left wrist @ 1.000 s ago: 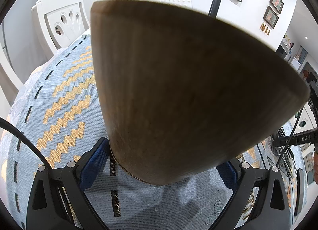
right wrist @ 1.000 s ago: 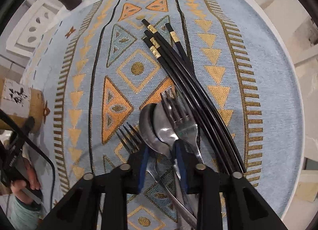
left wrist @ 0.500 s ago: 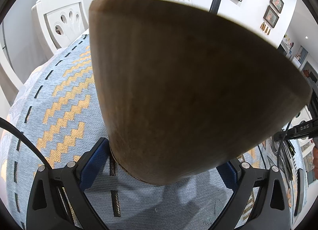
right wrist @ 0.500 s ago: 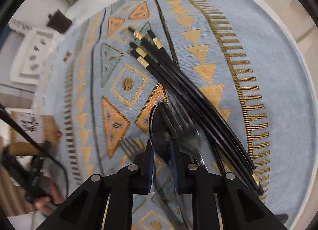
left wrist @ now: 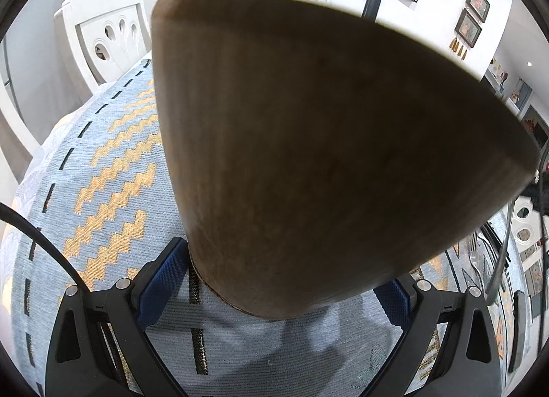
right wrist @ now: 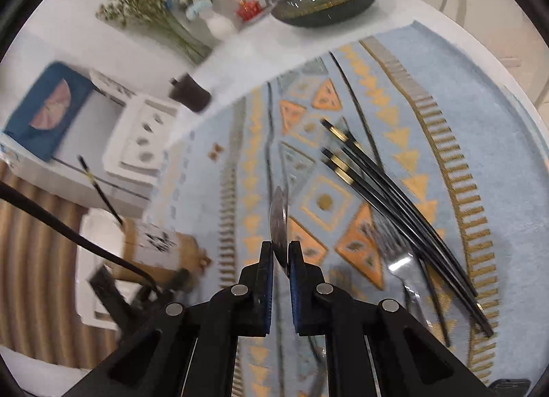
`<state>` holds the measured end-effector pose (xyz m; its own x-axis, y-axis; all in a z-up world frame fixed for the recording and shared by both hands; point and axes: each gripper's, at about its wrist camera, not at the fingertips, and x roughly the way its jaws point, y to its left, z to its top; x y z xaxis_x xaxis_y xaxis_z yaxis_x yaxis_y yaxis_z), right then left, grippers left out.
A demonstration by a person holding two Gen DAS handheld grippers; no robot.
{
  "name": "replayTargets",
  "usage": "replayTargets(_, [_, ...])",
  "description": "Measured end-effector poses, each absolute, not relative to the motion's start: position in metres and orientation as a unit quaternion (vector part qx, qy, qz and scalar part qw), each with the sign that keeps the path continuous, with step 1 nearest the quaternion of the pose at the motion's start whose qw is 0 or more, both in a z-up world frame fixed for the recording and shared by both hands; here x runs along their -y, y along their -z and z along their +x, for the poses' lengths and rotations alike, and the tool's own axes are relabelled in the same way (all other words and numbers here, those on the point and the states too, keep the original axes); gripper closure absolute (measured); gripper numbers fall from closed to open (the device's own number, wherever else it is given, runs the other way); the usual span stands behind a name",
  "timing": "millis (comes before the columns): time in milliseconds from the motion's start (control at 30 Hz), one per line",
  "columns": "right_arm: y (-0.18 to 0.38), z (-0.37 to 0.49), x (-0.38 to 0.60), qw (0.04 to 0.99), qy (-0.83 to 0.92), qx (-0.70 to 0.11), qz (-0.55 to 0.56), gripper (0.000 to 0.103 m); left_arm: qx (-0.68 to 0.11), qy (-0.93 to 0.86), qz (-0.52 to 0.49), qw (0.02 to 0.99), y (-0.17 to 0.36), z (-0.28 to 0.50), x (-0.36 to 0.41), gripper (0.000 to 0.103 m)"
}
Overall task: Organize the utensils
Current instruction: 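Lift the silver utensil with the right gripper and drop it into the wooden holder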
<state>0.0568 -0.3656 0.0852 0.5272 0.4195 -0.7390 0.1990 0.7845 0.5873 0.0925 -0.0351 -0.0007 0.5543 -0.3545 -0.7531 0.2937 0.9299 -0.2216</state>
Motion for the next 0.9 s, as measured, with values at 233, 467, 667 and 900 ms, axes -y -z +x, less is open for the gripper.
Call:
replayTargets(233, [-0.138,0.064,0.334,0.844,-0.108,-0.428,0.304,0.100,-0.435,0.184,-0.035,0.881,0.001,0.093,0.036,0.004])
replayTargets(467, [-0.153,0.072,0.328,0.854,-0.121,-0.410,0.296,0.100,-0.435,0.184,-0.035,0.881,0.001,0.093,0.035,0.004])
replayTargets(667, [-0.157,0.073,0.327,0.854,-0.126,-0.412,0.293,0.100,-0.435,0.185,-0.036,0.880,0.001,0.094,0.035,0.004])
replayTargets(900, [-0.168,0.054,0.338,0.847,-0.135,-0.412,0.308,0.100,-0.436,0.185,-0.036,0.880,0.001,0.095,0.034,0.004])
